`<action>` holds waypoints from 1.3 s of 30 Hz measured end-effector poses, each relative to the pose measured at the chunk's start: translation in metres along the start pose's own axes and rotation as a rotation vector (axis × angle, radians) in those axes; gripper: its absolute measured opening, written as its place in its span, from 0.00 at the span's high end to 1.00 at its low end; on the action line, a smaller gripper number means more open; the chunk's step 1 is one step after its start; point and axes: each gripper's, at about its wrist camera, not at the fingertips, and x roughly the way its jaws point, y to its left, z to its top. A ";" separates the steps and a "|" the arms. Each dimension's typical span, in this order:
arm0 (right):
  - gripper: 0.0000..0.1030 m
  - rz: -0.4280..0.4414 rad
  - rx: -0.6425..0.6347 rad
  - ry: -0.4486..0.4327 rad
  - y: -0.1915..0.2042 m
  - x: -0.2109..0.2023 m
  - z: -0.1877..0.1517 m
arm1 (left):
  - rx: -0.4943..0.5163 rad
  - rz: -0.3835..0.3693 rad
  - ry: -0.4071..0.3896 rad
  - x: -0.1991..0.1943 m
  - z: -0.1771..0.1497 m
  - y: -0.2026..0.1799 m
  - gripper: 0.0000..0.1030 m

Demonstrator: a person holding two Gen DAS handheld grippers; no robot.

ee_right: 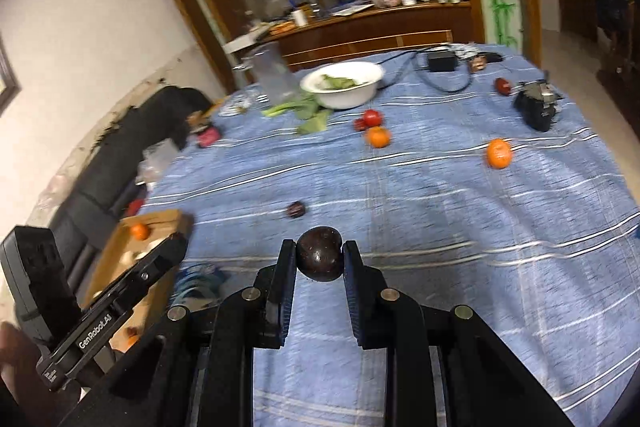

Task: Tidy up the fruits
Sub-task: 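Carry both dates into the box and open both tools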

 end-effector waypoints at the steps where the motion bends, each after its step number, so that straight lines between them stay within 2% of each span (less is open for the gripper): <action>1: 0.76 0.030 -0.005 0.009 0.009 0.002 -0.003 | -0.007 0.042 -0.001 -0.013 0.000 0.009 0.80; 4: 0.75 0.107 -0.044 0.036 0.043 0.013 -0.012 | -0.041 0.163 0.001 -0.045 -0.003 0.042 0.79; 7: 0.75 0.182 -0.088 0.073 0.081 0.027 -0.023 | -0.077 0.320 0.000 -0.076 -0.008 0.082 0.79; 10: 0.75 0.244 -0.128 0.127 0.119 0.050 -0.033 | -0.091 0.442 0.014 -0.095 -0.012 0.109 0.79; 12: 0.75 0.273 -0.161 0.167 0.144 0.067 -0.041 | -0.108 0.490 0.035 -0.103 -0.016 0.125 0.79; 17: 0.75 0.293 -0.237 0.259 0.194 0.109 -0.062 | -0.129 0.535 0.105 -0.108 -0.032 0.145 0.79; 20: 0.75 0.272 -0.287 0.300 0.215 0.130 -0.075 | -0.154 0.549 0.132 -0.106 -0.039 0.155 0.79; 26: 0.74 0.228 -0.360 0.323 0.230 0.146 -0.092 | -0.200 0.535 0.133 -0.110 -0.043 0.167 0.79; 28: 0.74 0.220 -0.373 0.323 0.232 0.150 -0.095 | -0.204 0.528 0.126 -0.112 -0.042 0.166 0.74; 30: 0.74 0.221 -0.378 0.326 0.234 0.151 -0.098 | -0.206 0.524 0.112 -0.116 -0.041 0.164 0.64; 35: 0.73 0.222 -0.372 0.328 0.234 0.150 -0.100 | -0.220 0.522 0.077 -0.128 -0.035 0.160 0.56; 39: 0.61 0.236 -0.358 0.302 0.231 0.140 -0.100 | -0.223 0.521 0.049 -0.137 -0.030 0.154 0.48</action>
